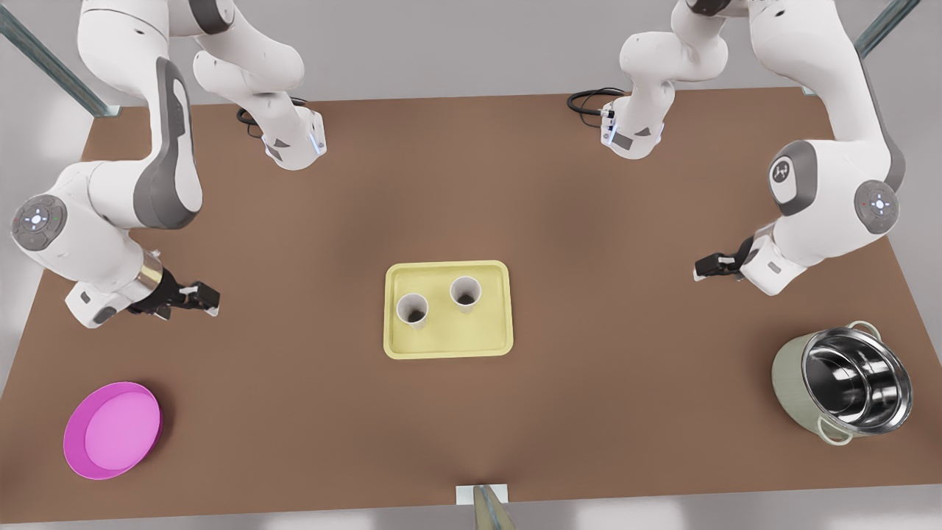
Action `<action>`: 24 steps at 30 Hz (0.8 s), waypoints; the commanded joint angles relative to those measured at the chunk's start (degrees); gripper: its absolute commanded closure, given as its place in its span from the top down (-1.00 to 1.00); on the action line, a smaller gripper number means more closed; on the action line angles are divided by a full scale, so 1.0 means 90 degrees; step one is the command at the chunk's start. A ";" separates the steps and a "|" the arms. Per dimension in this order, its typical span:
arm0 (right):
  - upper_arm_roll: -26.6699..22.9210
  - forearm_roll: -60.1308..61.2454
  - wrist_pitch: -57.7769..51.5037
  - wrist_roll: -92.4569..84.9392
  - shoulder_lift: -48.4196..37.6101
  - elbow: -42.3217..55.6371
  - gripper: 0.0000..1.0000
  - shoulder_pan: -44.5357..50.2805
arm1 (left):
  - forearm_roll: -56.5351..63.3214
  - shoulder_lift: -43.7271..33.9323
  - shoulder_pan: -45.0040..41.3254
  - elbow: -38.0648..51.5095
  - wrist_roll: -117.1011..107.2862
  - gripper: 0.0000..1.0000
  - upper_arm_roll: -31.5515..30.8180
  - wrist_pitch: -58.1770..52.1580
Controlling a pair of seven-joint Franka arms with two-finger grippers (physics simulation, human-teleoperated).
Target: Use the left arm to pick up the white IKEA cup from the tray and place it on the middle-left position; use the right arm to pick up the white IKEA cup from the tray and place it on the middle-right position
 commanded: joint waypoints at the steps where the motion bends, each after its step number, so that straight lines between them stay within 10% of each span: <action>1: -0.0002 0.0002 0.0510 -0.0231 0.0009 0.0004 1.00 0.0006 | -0.0038 0.0019 -0.0016 0.0006 0.0030 1.00 0.0013 0.0477; 9: 0.0008 0.0051 0.0451 -0.0260 0.0604 0.0395 1.00 0.1744 | 0.0558 0.1327 -0.3092 0.0817 -0.3563 1.00 -0.0153 0.1083; 24: 0.0282 0.0109 0.1769 -0.0134 0.2665 0.1098 1.00 0.2828 | 0.0587 0.2880 -0.4294 0.0797 -0.6102 1.00 -0.0172 0.3231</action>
